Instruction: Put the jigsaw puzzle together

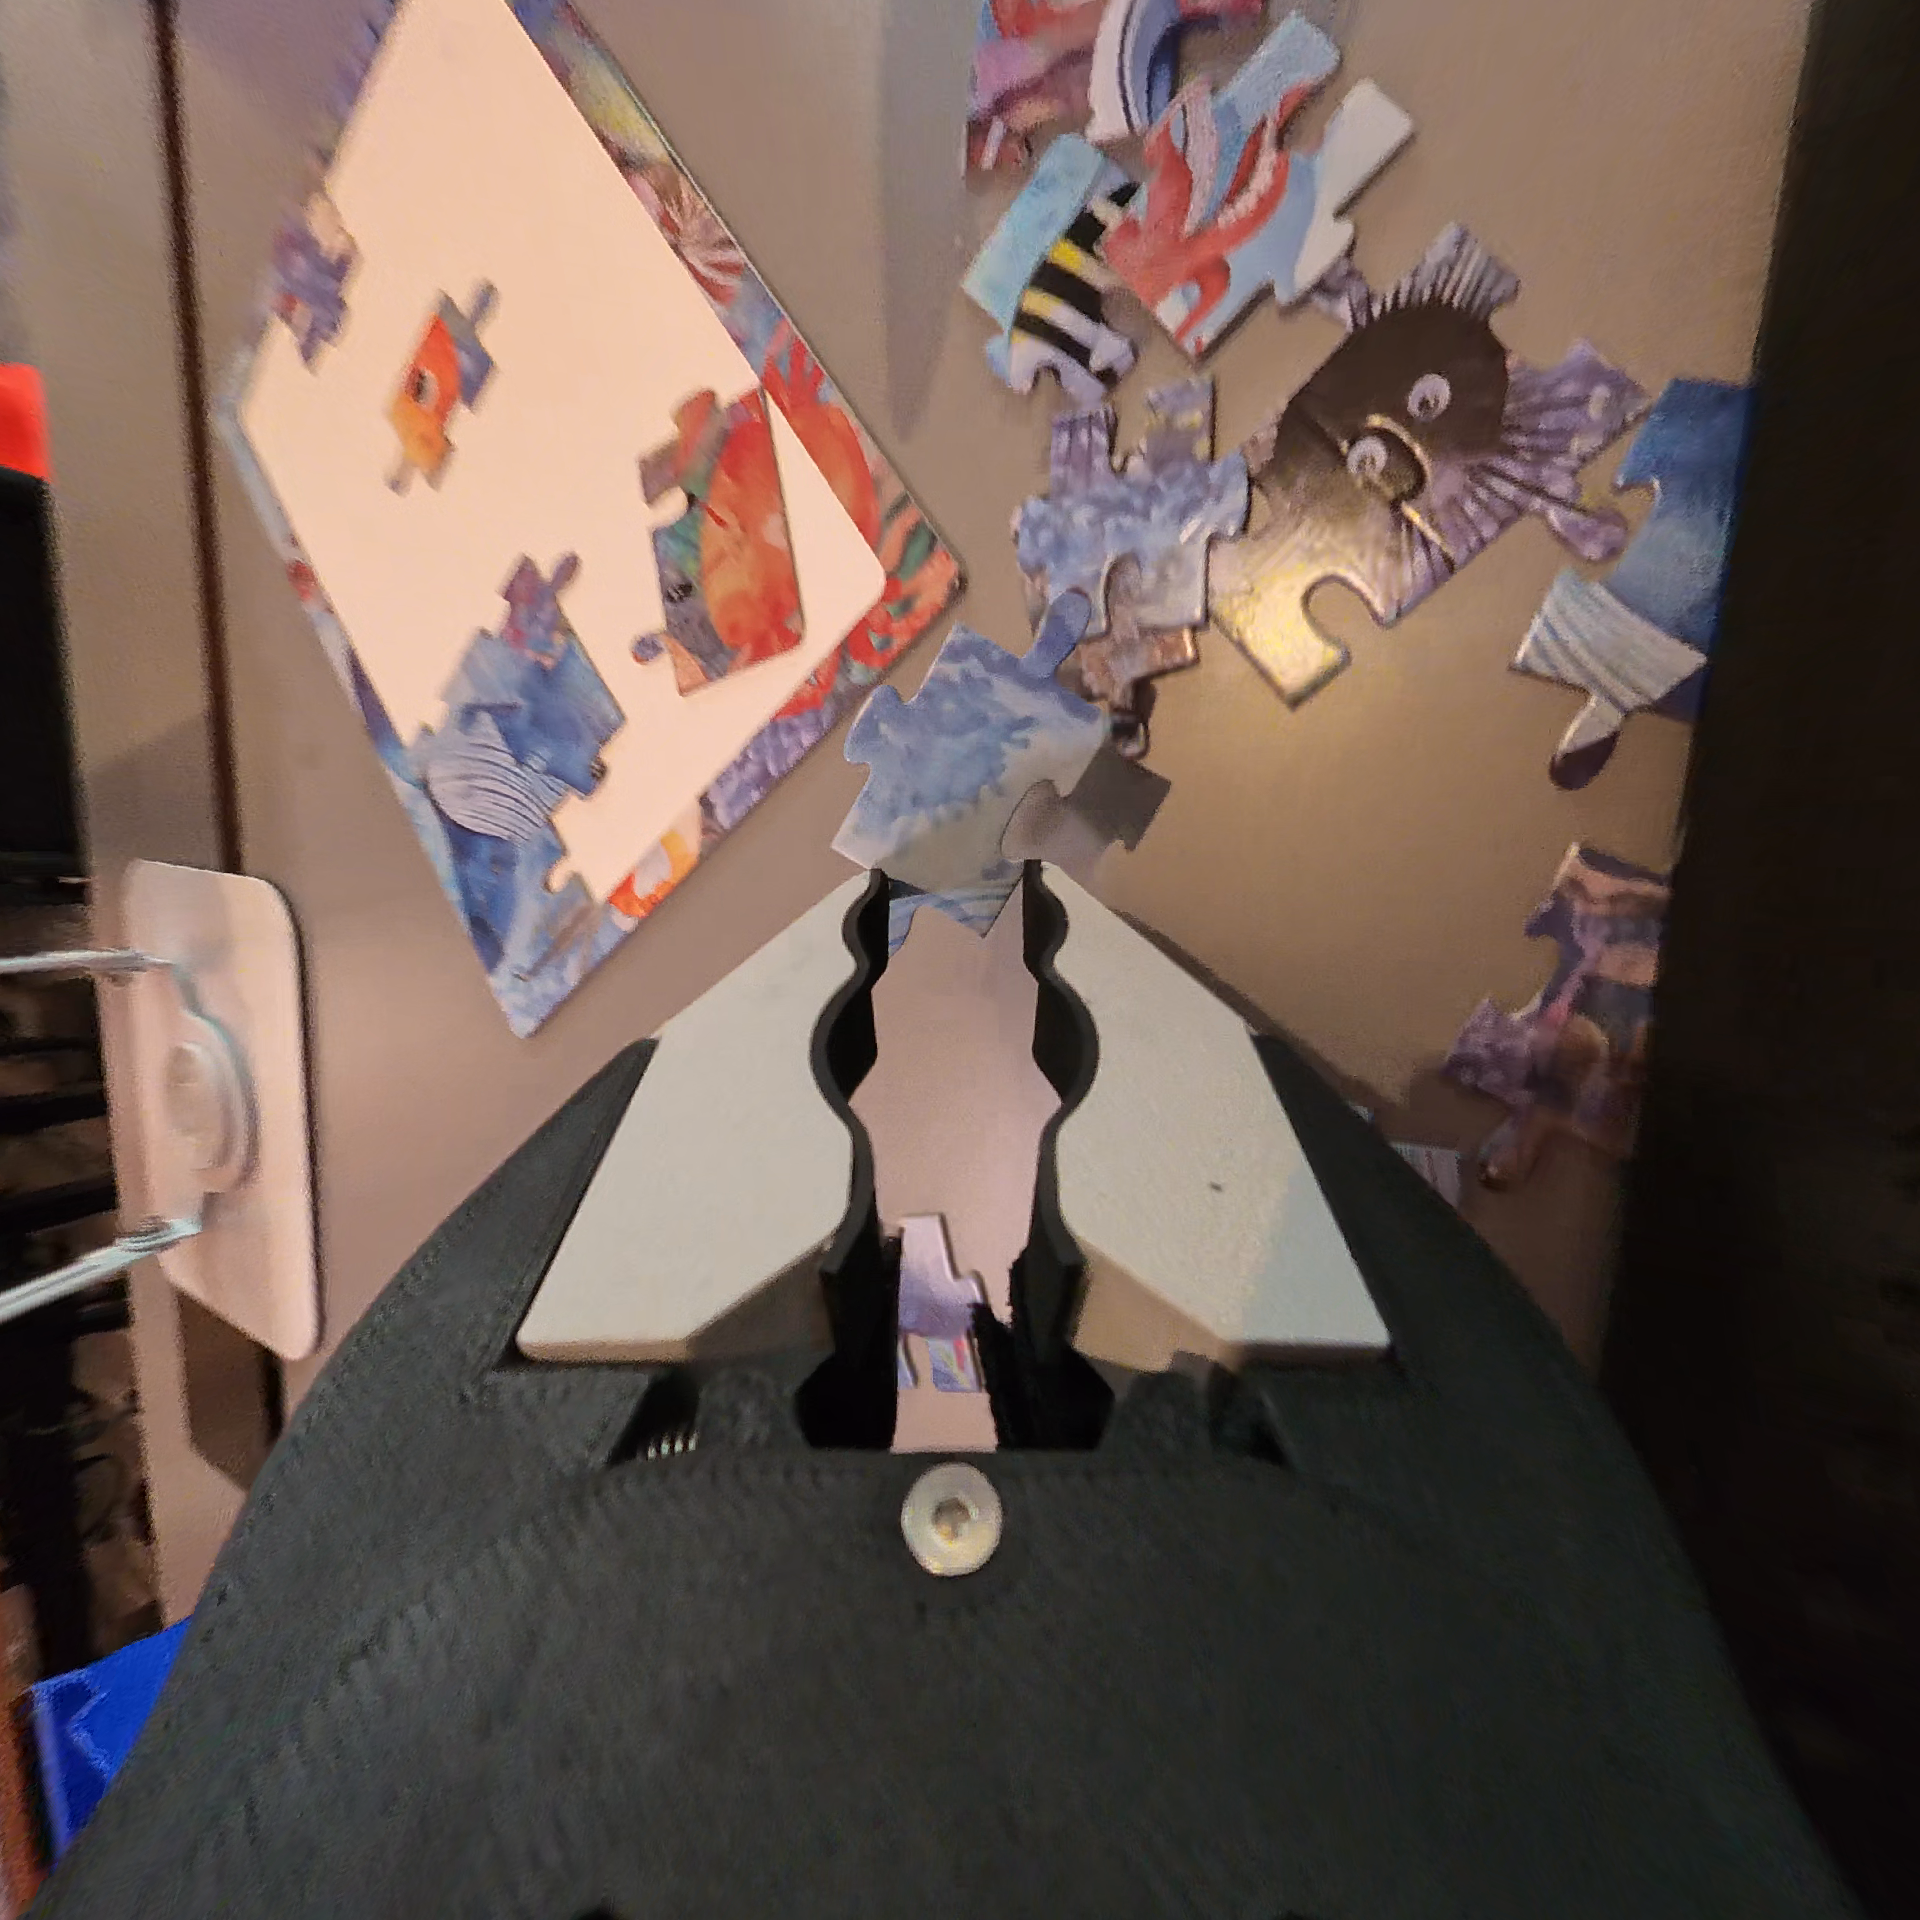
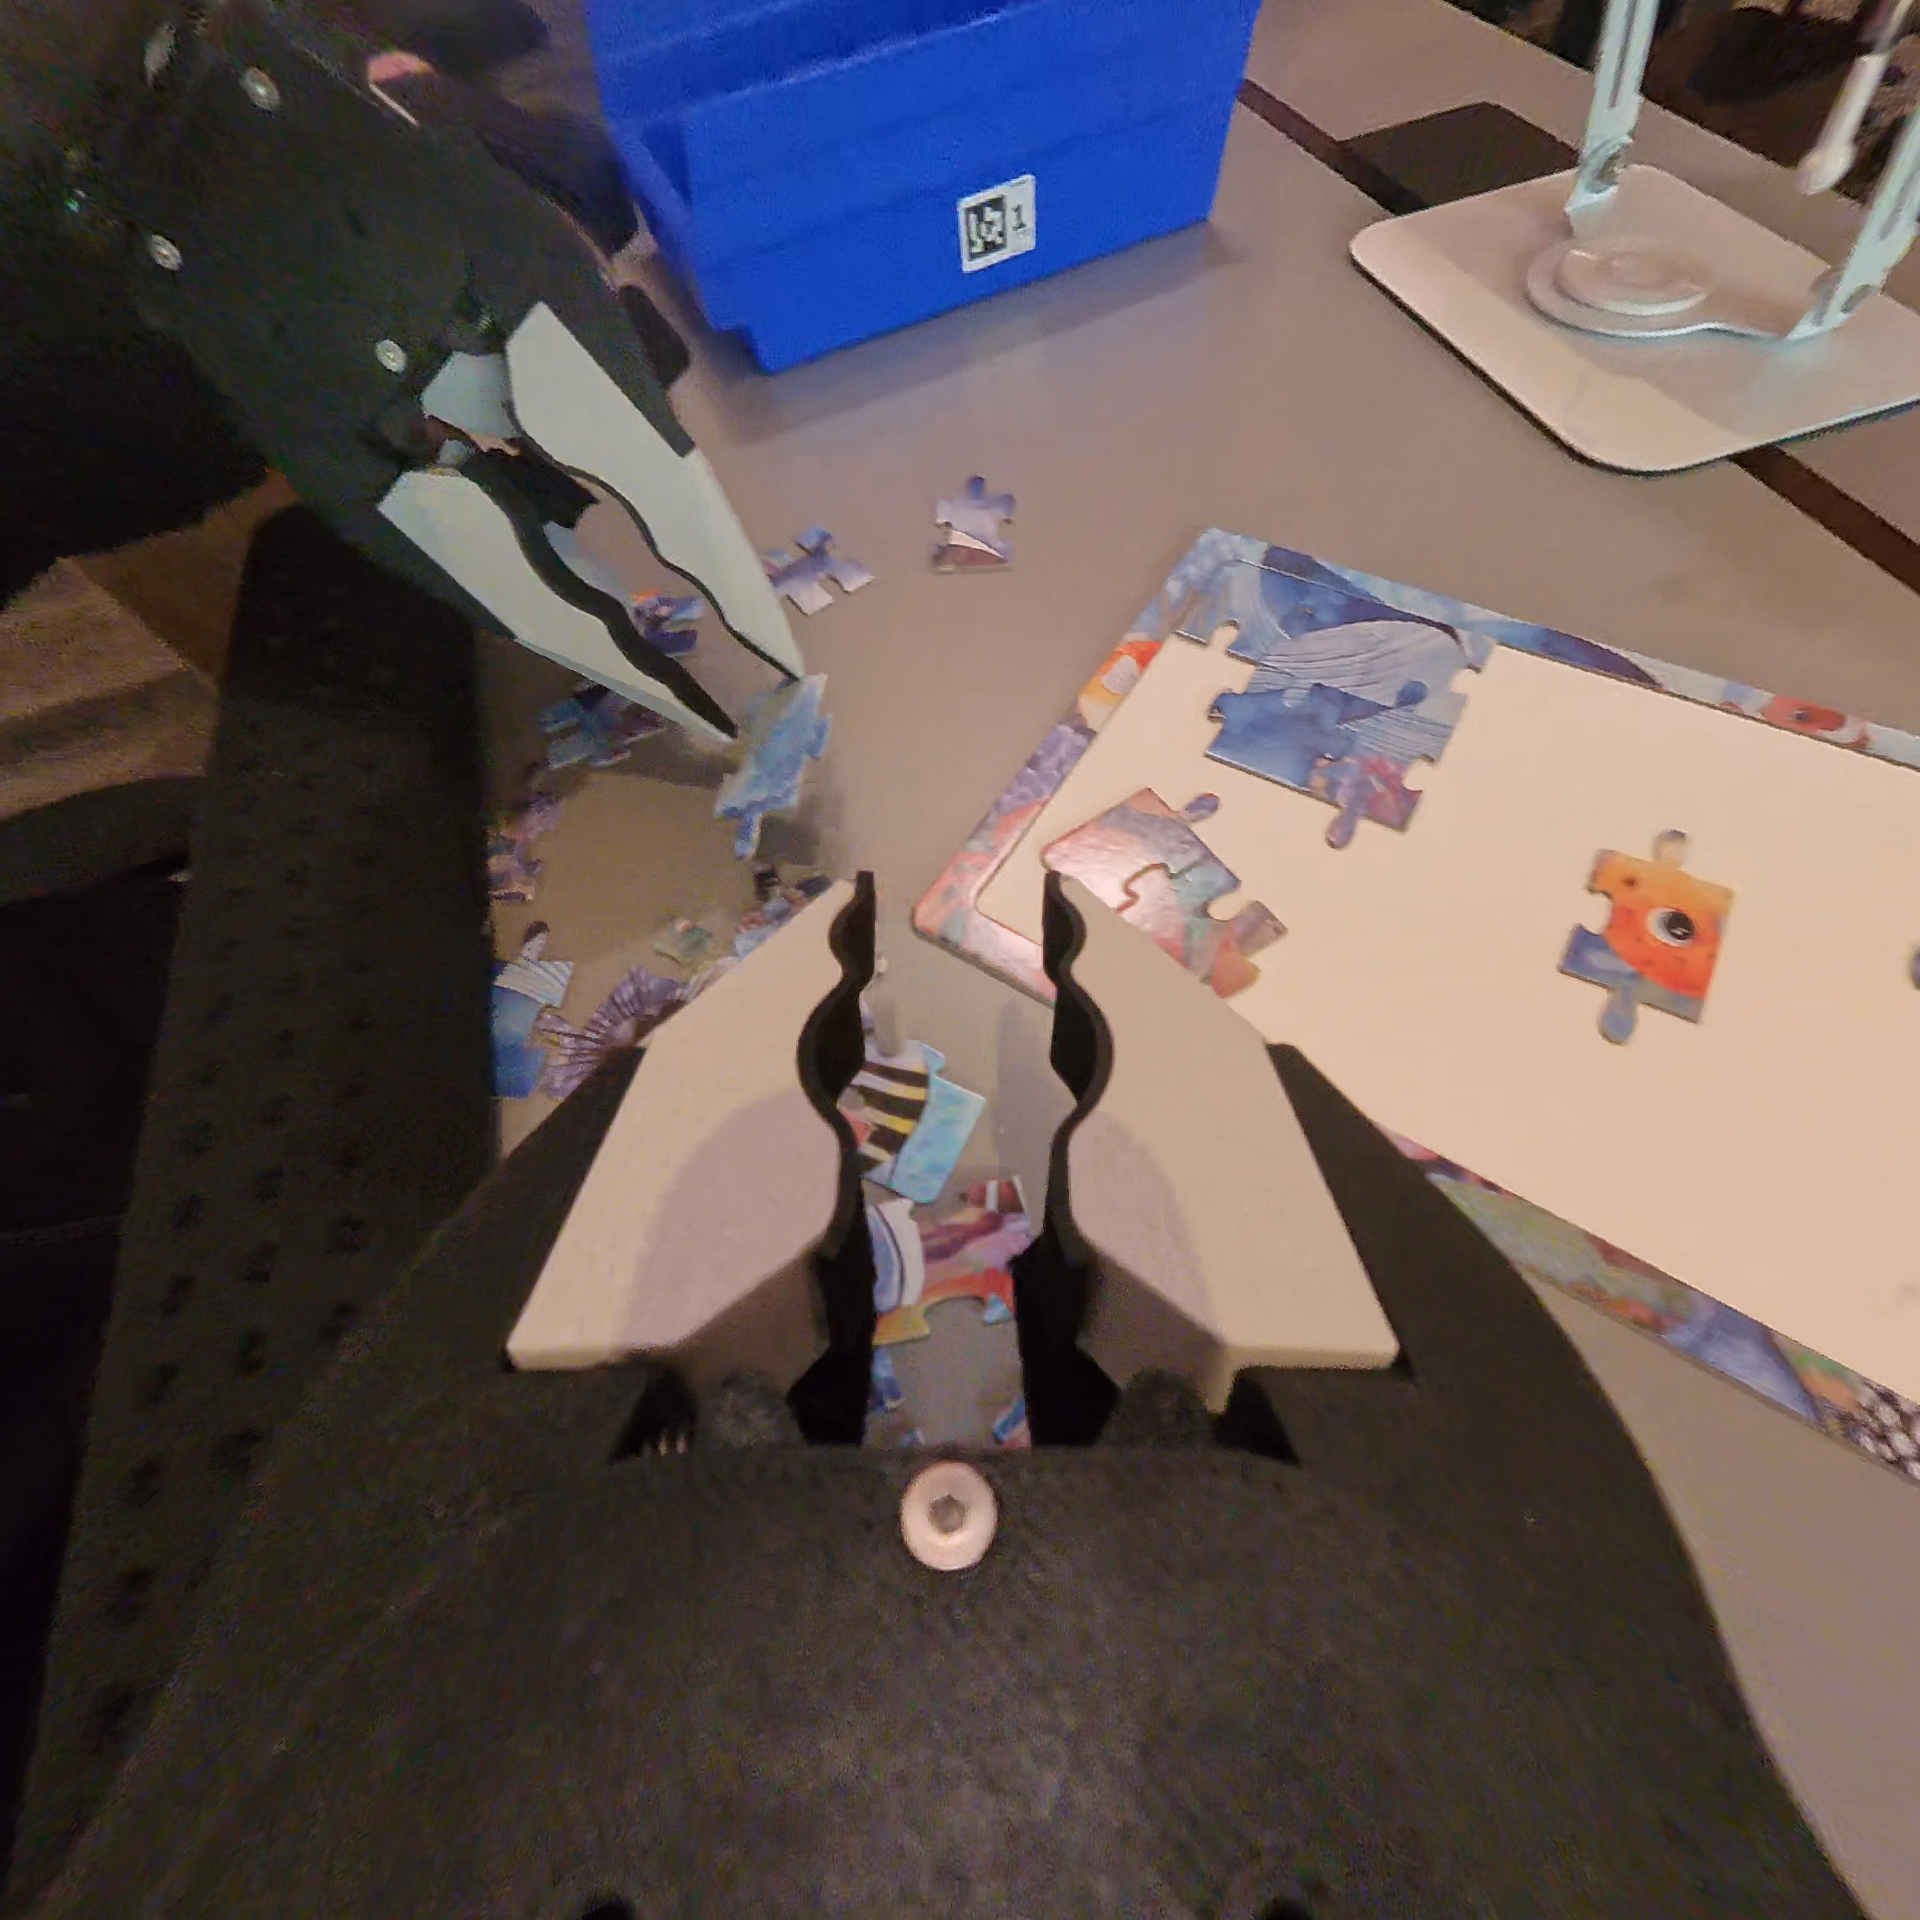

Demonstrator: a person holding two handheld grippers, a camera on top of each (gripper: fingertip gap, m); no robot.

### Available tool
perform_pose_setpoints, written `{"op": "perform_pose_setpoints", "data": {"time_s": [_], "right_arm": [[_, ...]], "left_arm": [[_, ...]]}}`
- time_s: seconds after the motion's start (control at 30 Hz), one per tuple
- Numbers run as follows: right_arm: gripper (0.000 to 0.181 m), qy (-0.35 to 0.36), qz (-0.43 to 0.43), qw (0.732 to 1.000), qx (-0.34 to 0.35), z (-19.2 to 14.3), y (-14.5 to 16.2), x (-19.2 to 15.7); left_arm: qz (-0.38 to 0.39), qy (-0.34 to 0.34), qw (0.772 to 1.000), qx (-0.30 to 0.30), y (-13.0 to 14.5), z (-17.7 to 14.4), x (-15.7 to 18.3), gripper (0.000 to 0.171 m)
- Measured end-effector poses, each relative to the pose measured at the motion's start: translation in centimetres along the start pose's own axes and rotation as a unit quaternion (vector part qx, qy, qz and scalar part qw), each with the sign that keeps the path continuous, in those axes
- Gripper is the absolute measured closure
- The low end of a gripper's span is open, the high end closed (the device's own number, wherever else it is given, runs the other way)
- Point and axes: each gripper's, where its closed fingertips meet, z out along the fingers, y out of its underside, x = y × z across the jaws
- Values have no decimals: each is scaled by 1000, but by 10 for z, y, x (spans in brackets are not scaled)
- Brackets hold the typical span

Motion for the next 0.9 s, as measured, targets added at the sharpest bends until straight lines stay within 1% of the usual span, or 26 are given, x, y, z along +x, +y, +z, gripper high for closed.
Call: {"op": "perform_pose_setpoints", "data": {"time_s": [0.17, 0.27, 0.4, 0.43, 0.5, 0.53, 0.57, 0.6, 0.63, 0.67, 0.77, 0.83, 0.9], "right_arm": [[146, -56, 18, 998, -22, 21, 5, -25], [148, -60, 26, 997, -38, 32, 10, -29], [148, -89, 33, 994, -56, 44, 16, -43], [151, -96, 33, 993, -58, 46, 16, -46], [169, -101, 36, 993, -54, 49, 14, -49], [172, -103, 37, 993, -45, 49, 11, -50], [177, -113, 42, 992, -34, 46, 7, -52], [181, -110, 46, 992, -30, 44, 5, -50], [181, -103, 47, 993, -27, 42, 4, -46], [181, -102, 50, 993, -23, 39, 3, -44], [181, -92, 53, 994, -23, 34, 5, -37], [181, -85, 47, 995, -30, 32, 8, -34], [181, -80, 44, 995, -32, 31, 9, -32]], "left_arm": [[38, -56, 998, 0, -23, -1, -5, 147], [51, -64, 997, -2, -32, 0, -3, 147], [56, -76, 996, 8, -43, -2, -5, 147], [58, -76, 995, 10, -46, -2, -4, 147], [66, -85, 994, 3, -47, -2, -5, 147], [74, -95, 993, -2, -46, -2, -8, 147], [78, -97, 992, -1, -46, -4, -8, 156], [76, -95, 993, 3, -46, -7, -8, 153], [67, -89, 994, 2, -43, -11, -8, 146], [57, -76, 995, -5, -37, -16, -7, 145], [29, -27, 998, -43, -3, -32, 0, 135], [4, 33, 998, -54, 20, -41, 15, 130], [-17, 79, 995, -66, 39, -46, 32, 128]]}}
